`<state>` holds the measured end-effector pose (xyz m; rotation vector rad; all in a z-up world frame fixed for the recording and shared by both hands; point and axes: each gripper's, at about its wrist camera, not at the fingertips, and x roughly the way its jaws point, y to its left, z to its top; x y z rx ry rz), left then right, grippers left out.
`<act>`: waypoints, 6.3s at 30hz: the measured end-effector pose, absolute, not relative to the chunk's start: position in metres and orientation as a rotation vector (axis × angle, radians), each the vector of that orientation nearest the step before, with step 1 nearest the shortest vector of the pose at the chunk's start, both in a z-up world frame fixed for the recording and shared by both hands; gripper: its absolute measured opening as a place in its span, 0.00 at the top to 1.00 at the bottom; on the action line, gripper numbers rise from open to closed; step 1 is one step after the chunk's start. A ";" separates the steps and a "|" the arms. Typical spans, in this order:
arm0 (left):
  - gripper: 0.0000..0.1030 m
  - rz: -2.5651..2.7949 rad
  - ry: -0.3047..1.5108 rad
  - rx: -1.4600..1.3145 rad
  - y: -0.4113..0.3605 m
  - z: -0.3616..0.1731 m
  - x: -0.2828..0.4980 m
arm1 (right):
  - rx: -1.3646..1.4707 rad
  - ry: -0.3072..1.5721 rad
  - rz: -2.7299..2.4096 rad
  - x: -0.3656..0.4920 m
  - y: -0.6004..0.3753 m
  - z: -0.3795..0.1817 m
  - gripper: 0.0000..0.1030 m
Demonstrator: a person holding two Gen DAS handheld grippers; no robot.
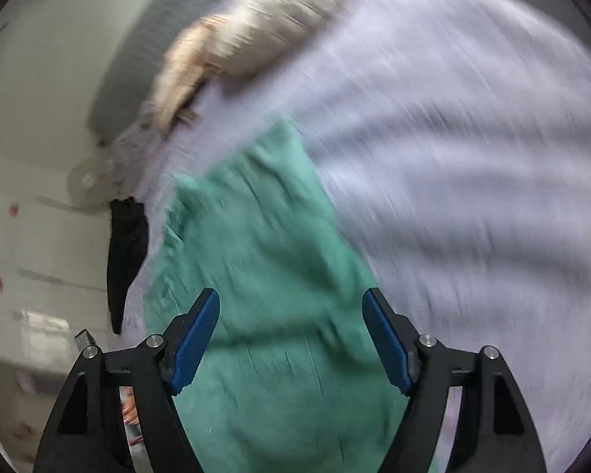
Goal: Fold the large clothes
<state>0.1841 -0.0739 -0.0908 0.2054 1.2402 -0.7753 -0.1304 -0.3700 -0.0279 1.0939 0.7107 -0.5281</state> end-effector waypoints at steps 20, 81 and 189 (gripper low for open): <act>0.86 -0.693 1.167 0.401 -0.127 -0.110 0.162 | 1.234 0.787 -0.691 -0.094 -0.474 -0.102 0.98; 0.01 -0.499 1.285 0.472 -0.026 -0.013 -0.010 | 1.083 1.168 -0.313 -0.187 -0.266 -0.027 0.17; 0.88 -0.830 1.273 -0.196 0.124 0.046 0.106 | 1.530 0.553 -0.066 -0.164 -0.292 0.015 0.92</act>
